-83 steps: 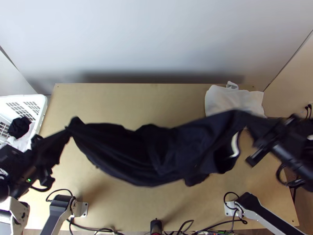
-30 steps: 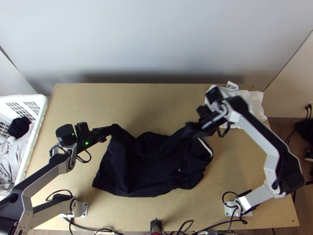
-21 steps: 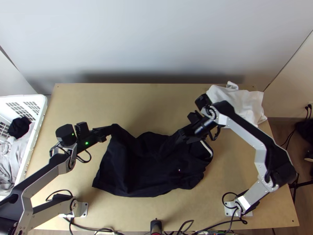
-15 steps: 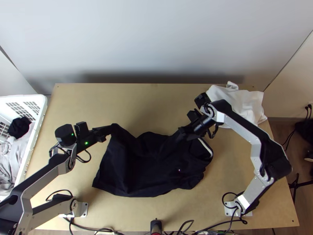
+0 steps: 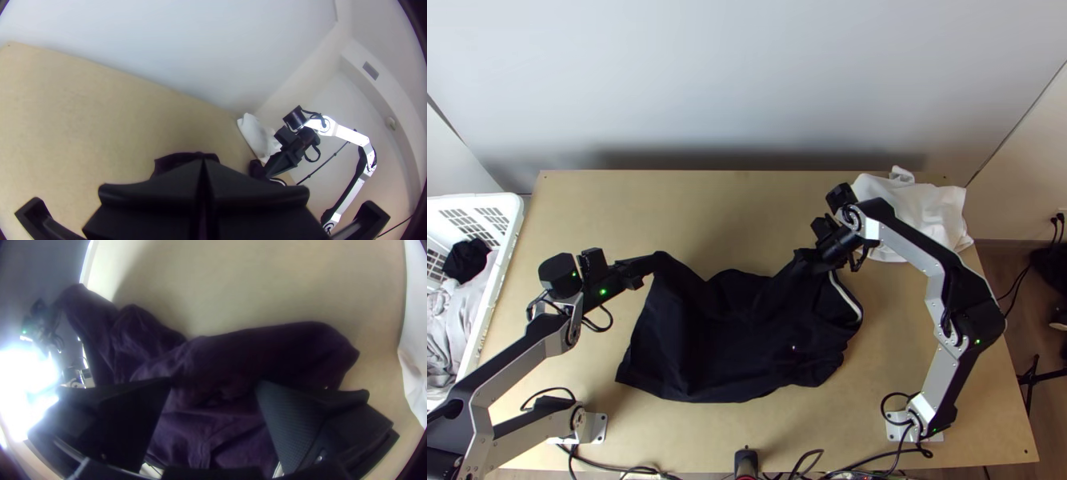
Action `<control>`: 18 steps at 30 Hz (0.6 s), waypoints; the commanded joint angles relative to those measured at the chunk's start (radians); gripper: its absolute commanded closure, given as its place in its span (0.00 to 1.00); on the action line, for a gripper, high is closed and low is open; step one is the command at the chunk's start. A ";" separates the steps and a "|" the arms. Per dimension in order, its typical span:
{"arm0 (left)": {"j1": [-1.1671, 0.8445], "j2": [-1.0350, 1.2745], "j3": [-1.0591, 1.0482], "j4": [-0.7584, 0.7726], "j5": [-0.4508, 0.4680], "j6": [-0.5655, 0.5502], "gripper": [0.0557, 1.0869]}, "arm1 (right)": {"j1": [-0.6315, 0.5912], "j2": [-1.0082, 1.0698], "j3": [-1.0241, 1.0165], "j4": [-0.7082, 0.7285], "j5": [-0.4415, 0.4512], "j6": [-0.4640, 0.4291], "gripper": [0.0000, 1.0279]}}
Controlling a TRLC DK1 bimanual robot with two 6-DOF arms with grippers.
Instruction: Fold the t-shirt
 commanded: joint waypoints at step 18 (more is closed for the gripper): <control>0.014 -0.180 0.025 -0.003 -0.046 -0.090 0.97 | 0.050 -0.382 0.026 0.154 0.078 0.005 0.97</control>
